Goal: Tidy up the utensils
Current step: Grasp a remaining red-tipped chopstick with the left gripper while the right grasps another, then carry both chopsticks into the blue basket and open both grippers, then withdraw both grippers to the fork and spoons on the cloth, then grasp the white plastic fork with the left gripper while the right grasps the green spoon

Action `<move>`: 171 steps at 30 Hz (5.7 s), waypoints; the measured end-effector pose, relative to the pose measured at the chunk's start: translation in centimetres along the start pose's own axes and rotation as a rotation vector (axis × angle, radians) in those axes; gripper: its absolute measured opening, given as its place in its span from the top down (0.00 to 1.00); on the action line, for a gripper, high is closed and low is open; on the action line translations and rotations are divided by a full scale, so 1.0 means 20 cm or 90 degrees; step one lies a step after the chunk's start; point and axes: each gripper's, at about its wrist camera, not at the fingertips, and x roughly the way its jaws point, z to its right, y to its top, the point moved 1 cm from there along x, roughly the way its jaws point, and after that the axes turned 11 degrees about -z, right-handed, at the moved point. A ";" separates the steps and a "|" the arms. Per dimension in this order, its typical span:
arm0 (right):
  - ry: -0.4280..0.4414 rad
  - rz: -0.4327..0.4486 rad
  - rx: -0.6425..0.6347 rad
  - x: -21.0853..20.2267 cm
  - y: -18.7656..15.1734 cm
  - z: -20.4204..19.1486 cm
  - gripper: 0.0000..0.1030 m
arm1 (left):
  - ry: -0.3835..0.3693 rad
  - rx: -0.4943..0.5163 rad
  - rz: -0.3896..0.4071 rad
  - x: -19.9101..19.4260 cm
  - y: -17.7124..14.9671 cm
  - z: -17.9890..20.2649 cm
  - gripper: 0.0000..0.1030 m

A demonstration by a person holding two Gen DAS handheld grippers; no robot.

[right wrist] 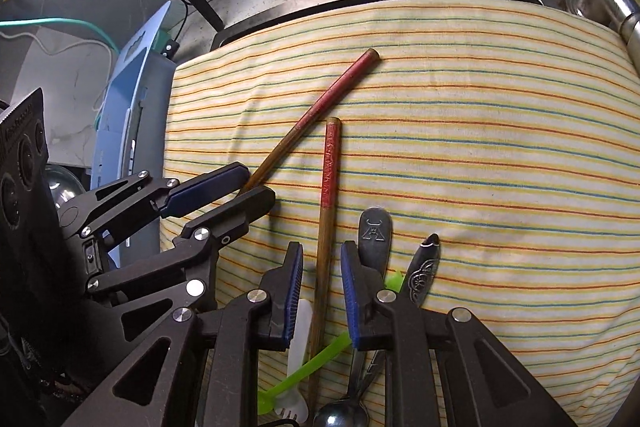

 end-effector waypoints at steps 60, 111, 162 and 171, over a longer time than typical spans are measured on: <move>0.145 0.107 -0.111 -0.18 0.19 -0.92 0.94 | 0.002 -0.302 0.202 -0.66 -0.67 -0.84 0.95; 0.058 0.106 -0.170 -0.18 0.23 -0.93 0.75 | 0.031 -0.312 0.172 -0.65 -0.61 -0.80 0.81; 0.153 -0.063 0.003 -0.04 -0.32 0.16 0.75 | -0.107 -0.124 0.048 -0.18 -0.45 0.34 0.73; 0.169 -0.080 0.030 0.01 -0.32 0.18 0.78 | -0.074 -0.103 0.032 -0.14 -0.42 0.38 0.73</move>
